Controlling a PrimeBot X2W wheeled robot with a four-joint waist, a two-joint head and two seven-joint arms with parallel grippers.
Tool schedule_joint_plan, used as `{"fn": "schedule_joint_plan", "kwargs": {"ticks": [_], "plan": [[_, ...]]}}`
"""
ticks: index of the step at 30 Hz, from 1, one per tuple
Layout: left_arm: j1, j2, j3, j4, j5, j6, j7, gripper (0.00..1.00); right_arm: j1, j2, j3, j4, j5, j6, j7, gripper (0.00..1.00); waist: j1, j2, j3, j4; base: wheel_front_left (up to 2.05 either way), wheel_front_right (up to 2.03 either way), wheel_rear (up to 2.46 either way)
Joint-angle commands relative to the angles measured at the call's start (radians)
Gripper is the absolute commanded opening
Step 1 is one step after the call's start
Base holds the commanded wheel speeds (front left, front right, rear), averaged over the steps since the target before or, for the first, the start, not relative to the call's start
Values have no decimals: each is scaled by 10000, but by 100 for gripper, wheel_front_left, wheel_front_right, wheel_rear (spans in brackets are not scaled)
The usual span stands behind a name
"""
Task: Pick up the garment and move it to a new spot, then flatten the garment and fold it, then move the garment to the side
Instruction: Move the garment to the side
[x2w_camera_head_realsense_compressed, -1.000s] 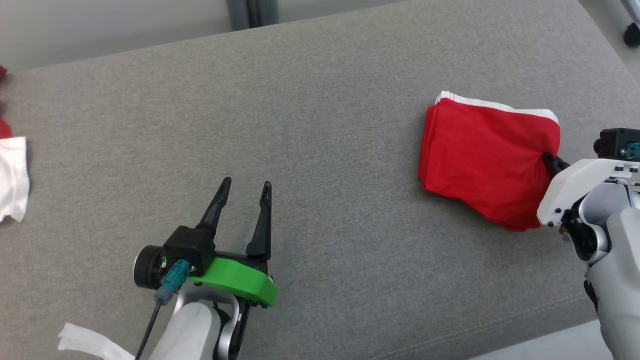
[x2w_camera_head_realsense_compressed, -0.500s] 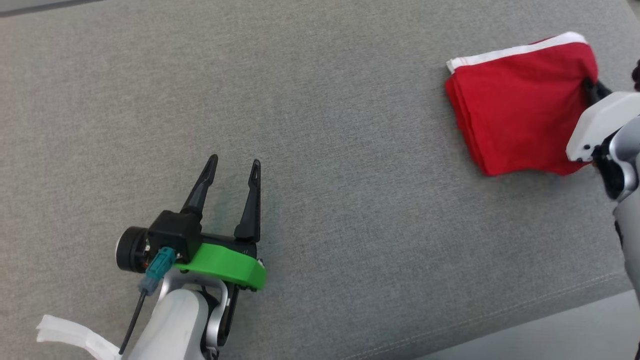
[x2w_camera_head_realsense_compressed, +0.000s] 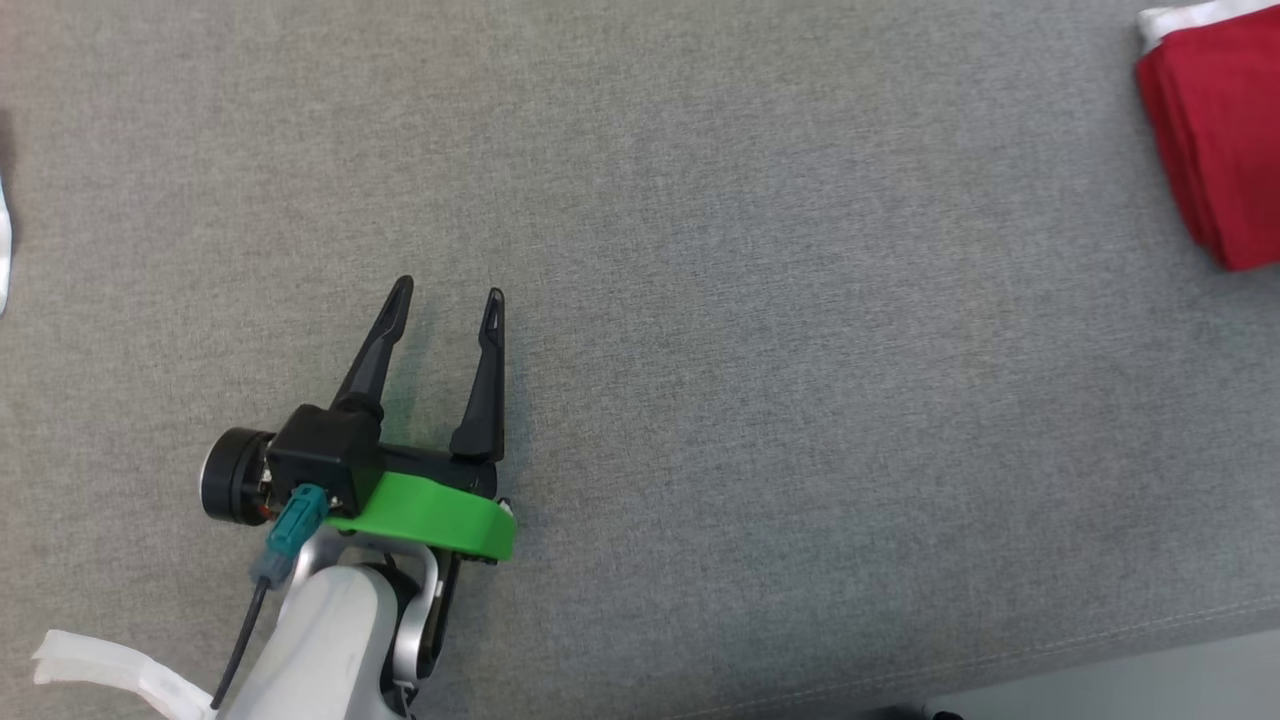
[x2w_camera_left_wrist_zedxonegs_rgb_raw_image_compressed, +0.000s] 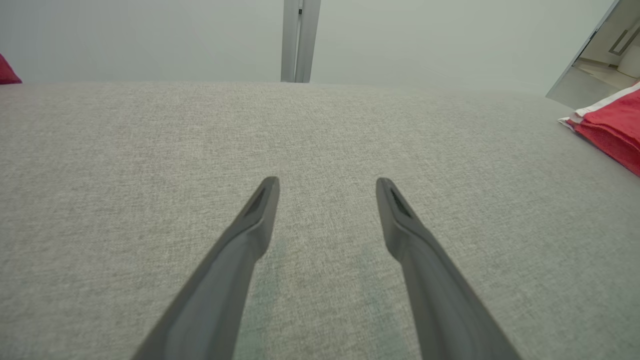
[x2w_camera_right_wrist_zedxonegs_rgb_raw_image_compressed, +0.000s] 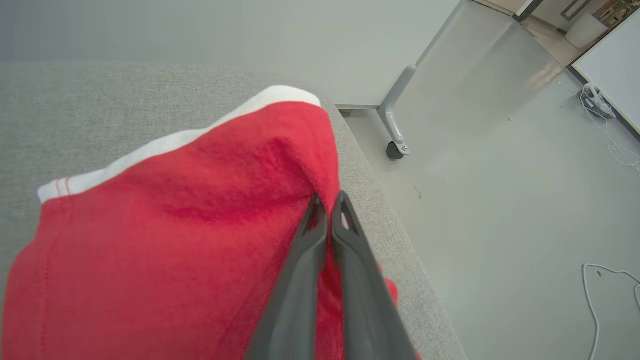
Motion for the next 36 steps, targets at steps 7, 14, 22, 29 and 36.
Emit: {"fn": "schedule_joint_plan", "kwargs": {"ticks": [7, 14, 22, 29, 36], "plan": [[-126, 147, -4, -199, 74, 112, 91, 100, -388, 333, -1484, 592, -1637, -18, -1015, 100, 0, 0, 301, 103, 0, 0, 0], [-118, 166, -11, -65, -52, 139, 58, 100, -525, 1055, -1874, 584, -2451, -19, -1585, 100, 0, 0, -13, -21, 0, 0, 0], [-200, 4, -14, 310, -281, 110, -117, 100, -613, 1905, -1376, 491, -2242, -19, -1969, 100, 0, 0, -761, 67, 0, 0, 0], [-263, -272, 203, 1178, -704, 26, -464, 100, -459, 2523, -85, 370, -1907, -19, -2238, 100, 0, 0, -2003, 409, 0, 0, 0], [-54, -507, 528, 2254, -1064, 143, -771, 100, 395, 3116, 1254, 196, -789, -19, -2592, 100, 0, 0, -3348, 854, 0, 0, 0]]}}
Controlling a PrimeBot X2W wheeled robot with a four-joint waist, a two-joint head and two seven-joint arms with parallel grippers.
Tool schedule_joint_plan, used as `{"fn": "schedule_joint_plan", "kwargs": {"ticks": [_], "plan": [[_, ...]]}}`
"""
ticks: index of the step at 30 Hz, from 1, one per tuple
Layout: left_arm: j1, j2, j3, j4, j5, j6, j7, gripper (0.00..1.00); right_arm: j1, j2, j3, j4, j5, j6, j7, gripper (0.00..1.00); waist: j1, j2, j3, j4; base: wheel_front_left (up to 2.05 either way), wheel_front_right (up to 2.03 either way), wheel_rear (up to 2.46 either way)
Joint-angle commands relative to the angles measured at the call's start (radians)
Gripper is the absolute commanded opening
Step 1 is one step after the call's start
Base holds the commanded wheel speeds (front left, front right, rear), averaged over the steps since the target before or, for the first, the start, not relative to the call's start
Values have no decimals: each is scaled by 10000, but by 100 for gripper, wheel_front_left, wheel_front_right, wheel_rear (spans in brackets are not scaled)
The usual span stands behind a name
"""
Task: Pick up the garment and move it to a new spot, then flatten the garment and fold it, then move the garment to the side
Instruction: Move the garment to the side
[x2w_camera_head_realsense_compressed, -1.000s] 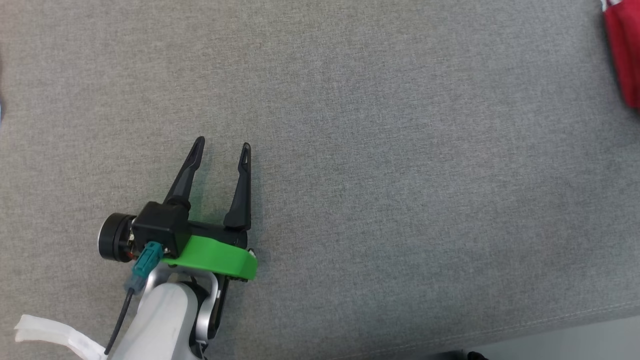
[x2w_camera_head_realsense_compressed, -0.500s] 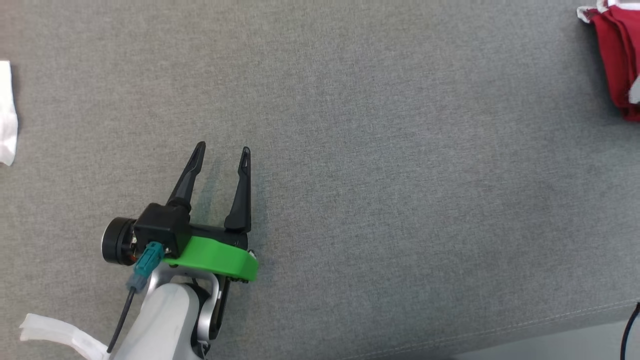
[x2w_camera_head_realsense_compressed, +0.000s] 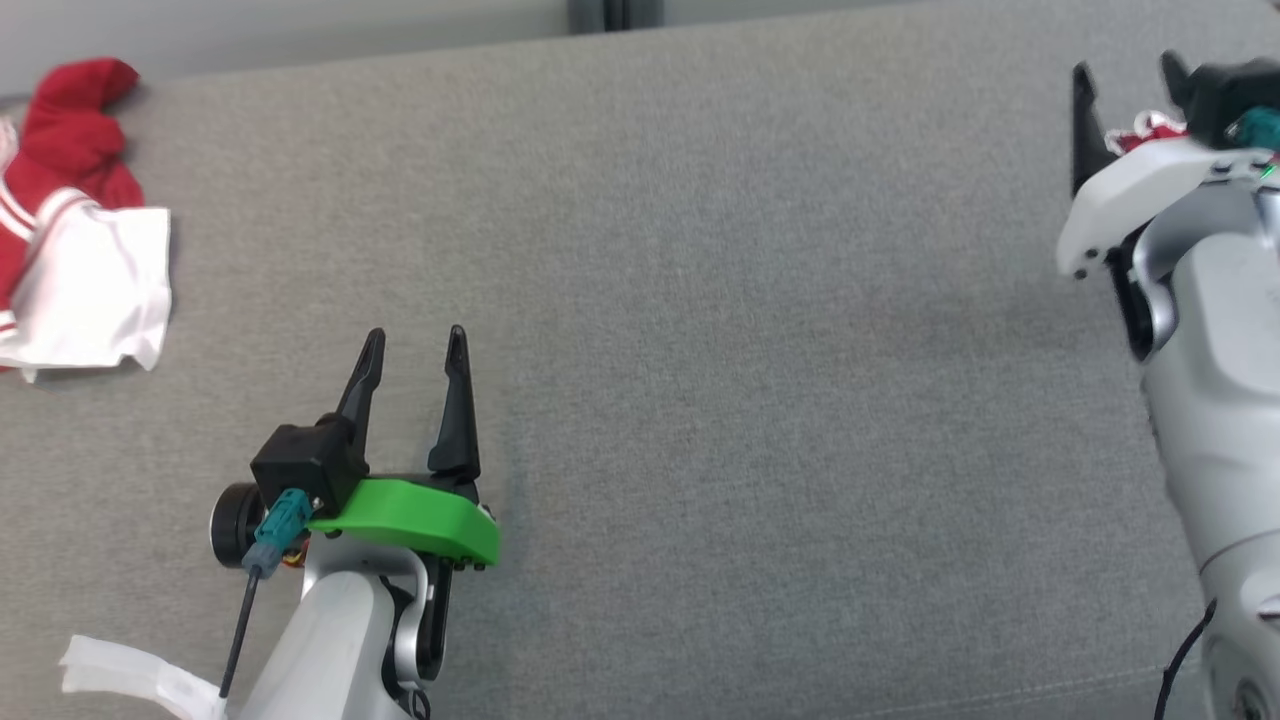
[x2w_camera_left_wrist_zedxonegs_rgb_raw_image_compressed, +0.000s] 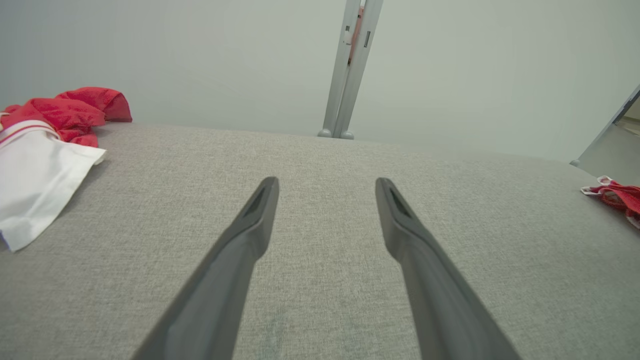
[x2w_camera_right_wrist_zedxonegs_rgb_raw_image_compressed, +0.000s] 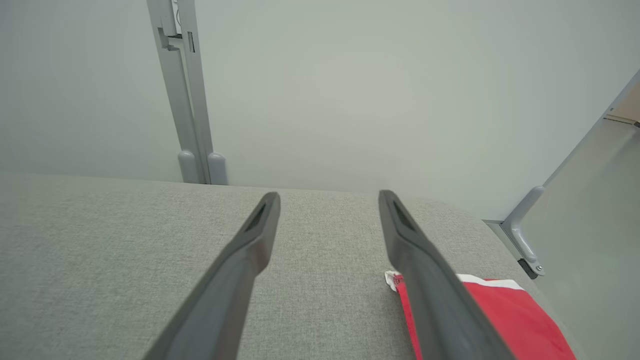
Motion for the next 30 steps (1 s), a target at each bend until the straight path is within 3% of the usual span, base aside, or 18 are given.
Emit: {"fn": "schedule_joint_plan", "kwargs": {"ticks": [1, 10, 21, 25, 30], "plan": [[144, -52, 83, 176, -61, 70, -69, 100, 406, 111, 238, -131, 255, -19, -119, 100, 0, 0, -1060, 511, 0, 0, 0], [926, -221, 451, 812, -212, 152, -235, 100, 2866, 866, 1079, -1783, 1308, -19, -489, 100, 0, 0, -2085, 791, 0, 0, 0], [2088, -395, 821, 311, 188, 18, -224, 100, 6039, 1680, 947, -4707, 990, -19, -327, 100, 0, 0, -2595, 818, 0, 0, 0], [2411, -433, 808, 245, 244, -8, -215, 100, 7140, 1767, 703, -5900, 777, -19, -151, 100, 0, 0, -2697, 911, 0, 0, 0], [2648, -460, 739, 216, 285, -40, -217, 100, 8216, 1777, 1067, -6854, 1506, -19, 102, 100, 0, 0, -2776, 966, 0, 0, 0]]}}
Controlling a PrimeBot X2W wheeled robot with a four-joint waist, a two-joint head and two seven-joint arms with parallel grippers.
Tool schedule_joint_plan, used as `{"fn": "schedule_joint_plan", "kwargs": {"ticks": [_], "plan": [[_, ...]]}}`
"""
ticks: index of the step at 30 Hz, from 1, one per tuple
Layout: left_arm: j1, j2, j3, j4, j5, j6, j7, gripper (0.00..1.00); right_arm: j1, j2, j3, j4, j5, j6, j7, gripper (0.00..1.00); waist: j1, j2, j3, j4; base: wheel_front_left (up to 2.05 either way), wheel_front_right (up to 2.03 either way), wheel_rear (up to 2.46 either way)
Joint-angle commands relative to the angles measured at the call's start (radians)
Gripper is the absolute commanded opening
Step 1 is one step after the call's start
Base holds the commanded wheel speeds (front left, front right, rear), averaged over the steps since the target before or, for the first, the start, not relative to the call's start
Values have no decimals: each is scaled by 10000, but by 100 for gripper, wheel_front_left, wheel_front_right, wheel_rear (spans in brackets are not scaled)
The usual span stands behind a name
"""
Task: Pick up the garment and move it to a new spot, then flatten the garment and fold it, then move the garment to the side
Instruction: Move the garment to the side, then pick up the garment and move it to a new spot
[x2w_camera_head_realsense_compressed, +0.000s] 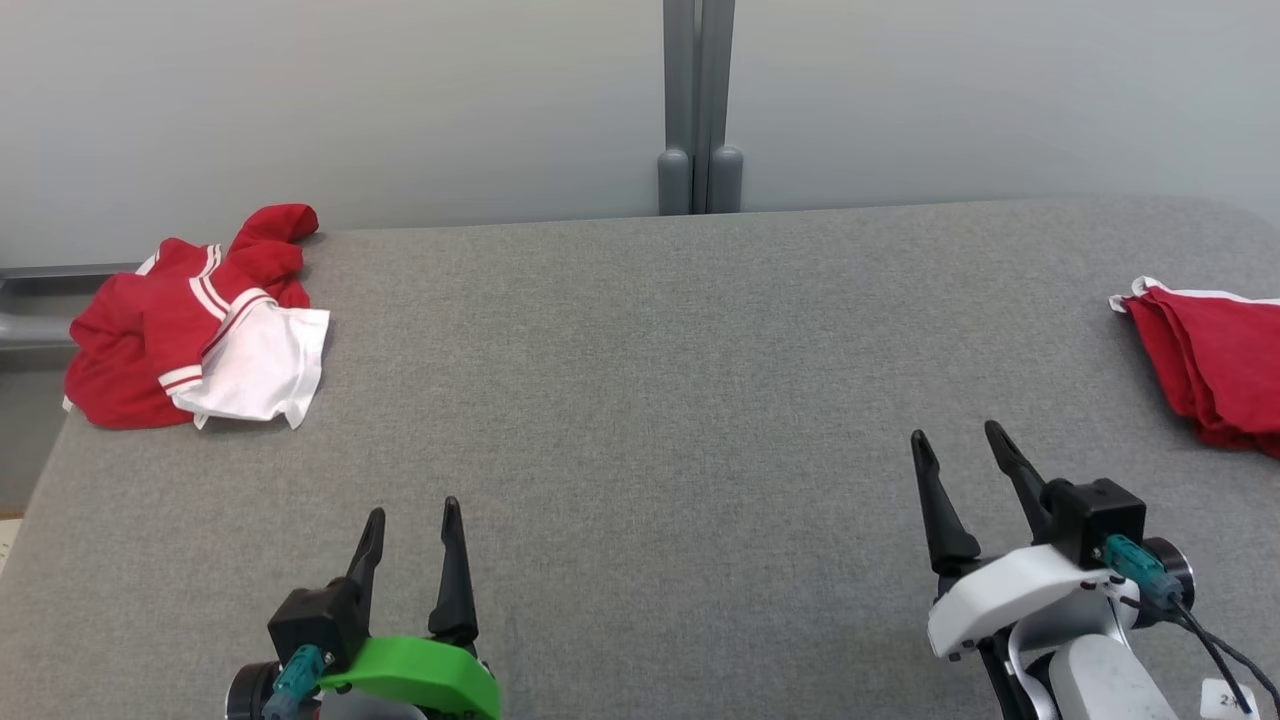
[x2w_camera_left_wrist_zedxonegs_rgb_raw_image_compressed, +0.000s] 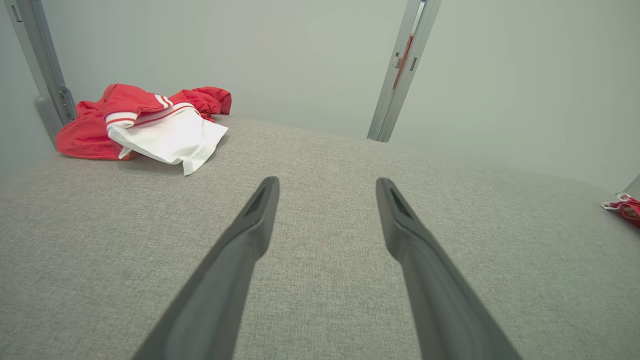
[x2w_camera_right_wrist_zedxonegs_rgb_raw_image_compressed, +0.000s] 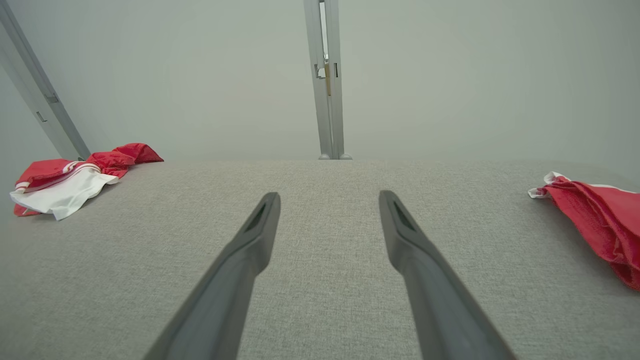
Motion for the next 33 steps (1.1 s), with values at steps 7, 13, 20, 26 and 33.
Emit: {"fn": "schedule_joint_plan", "kwargs": {"ticks": [7, 13, 20, 26, 33], "plan": [[208, -14, -85, 2, 58, -83, -1, 100, 815, -24, -43, -788, 610, -17, 126, 100, 0, 0, -59, -5, 0, 0, 0], [20, -33, -210, 73, 80, -88, -3, 100, 943, -24, 39, -984, 657, -19, 221, 100, 0, 0, -52, -21, 0, 0, 0], [-27, -45, -220, 64, 106, -47, -2, 100, 1003, -22, -58, -1125, 529, -19, 338, 100, 0, 0, -43, -6, 0, 0, 0], [-45, -51, -193, 96, 100, -40, -3, 100, 1004, -21, -71, -1211, 538, -17, 399, 100, 0, 0, -28, 6, 0, 0, 0], [-69, -55, -170, 108, 127, -80, -3, 100, 1059, -23, -52, -1264, 531, -17, 420, 100, 0, 0, -12, 97, 0, 0, 0]]}}
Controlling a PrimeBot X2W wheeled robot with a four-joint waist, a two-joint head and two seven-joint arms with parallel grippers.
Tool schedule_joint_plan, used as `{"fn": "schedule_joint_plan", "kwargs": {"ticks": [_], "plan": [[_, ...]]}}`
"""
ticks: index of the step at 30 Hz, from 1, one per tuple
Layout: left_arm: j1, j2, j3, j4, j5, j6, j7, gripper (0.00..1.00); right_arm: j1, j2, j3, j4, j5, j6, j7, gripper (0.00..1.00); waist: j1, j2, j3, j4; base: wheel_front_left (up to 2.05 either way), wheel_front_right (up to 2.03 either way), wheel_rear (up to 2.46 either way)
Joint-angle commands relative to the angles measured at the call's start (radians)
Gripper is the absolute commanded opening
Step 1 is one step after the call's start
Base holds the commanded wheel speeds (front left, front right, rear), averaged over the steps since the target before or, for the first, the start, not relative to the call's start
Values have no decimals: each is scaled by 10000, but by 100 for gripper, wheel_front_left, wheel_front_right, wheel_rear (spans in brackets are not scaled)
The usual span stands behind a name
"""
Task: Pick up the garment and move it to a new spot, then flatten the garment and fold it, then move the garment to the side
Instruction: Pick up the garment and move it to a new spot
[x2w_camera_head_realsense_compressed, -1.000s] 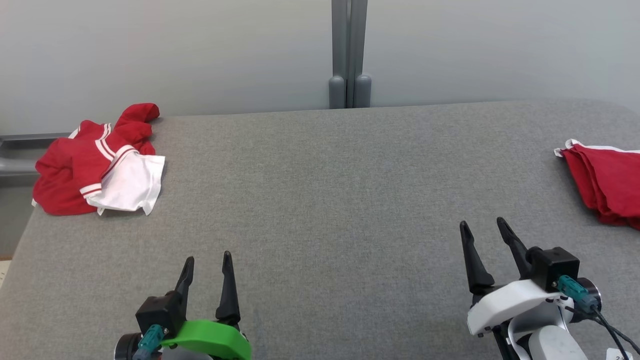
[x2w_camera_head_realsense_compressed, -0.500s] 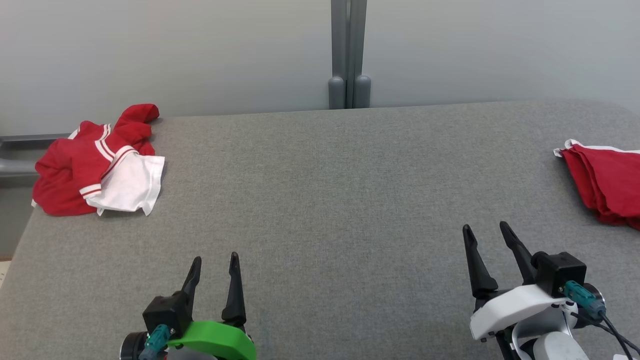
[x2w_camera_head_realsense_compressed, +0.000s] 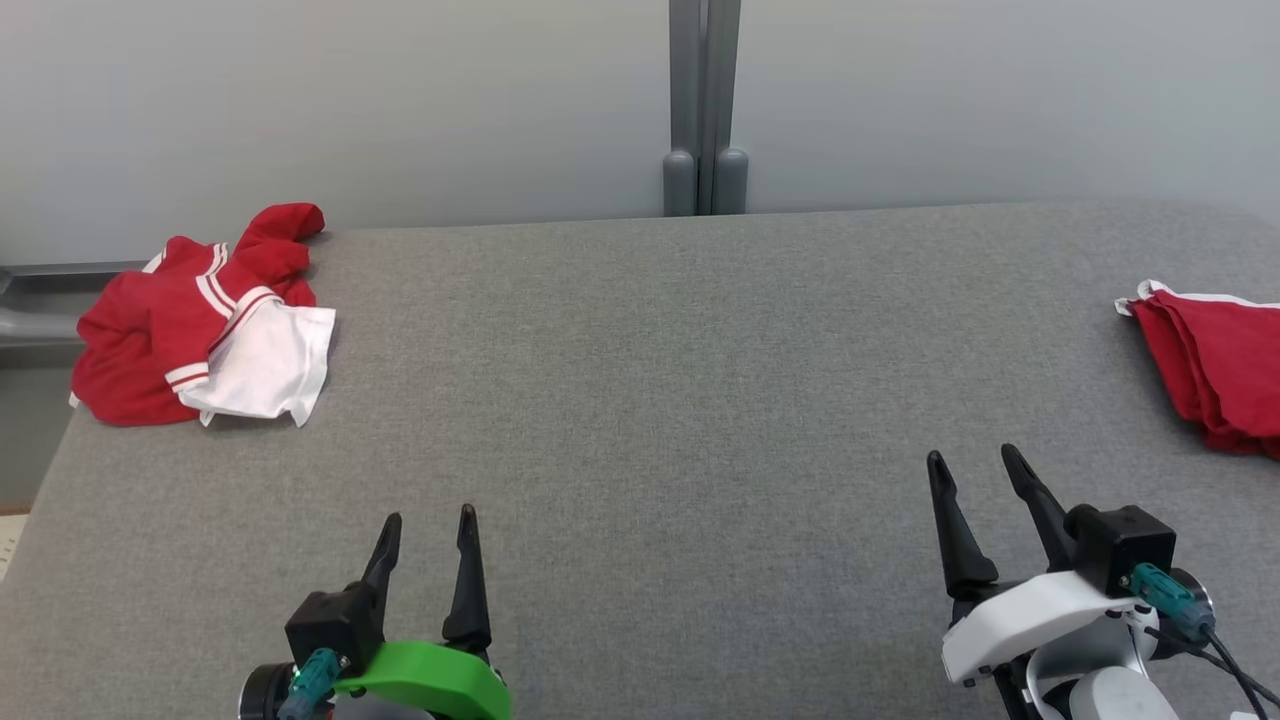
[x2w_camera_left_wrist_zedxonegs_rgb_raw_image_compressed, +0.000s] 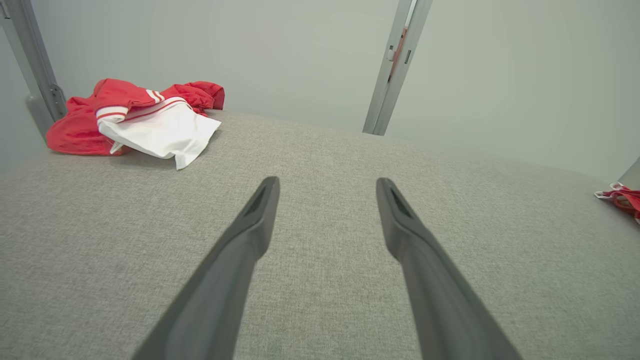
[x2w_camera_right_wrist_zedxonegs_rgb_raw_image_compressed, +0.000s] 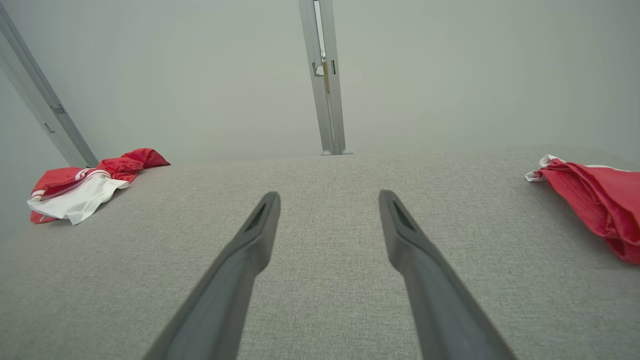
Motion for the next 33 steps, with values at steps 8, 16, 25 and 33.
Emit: {"fn": "schedule_joint_plan", "kwargs": {"ticks": [8, 16, 25, 33], "plan": [[-348, 37, -27, -80, 147, -25, -2, 100, 213, -24, 61, -265, -44, -15, -40, 100, 0, 0, 114, 1436, 0, 0, 0], [-552, 204, 126, -282, 226, 32, -2, 100, -100, -25, 303, -226, 116, -15, -123, 100, 0, 0, 292, 3775, 0, 0, 0], [-156, 229, 691, -775, 103, 268, -2, 100, -774, -43, 1118, 204, 87, -15, -21, 100, 0, 0, 582, 5001, 0, 0, 0], [175, 151, 977, -1172, 240, 263, -2, 100, -1352, -36, 1534, 627, 180, -15, -107, 100, 0, 0, 657, 5044, 0, 0, 0]]}}
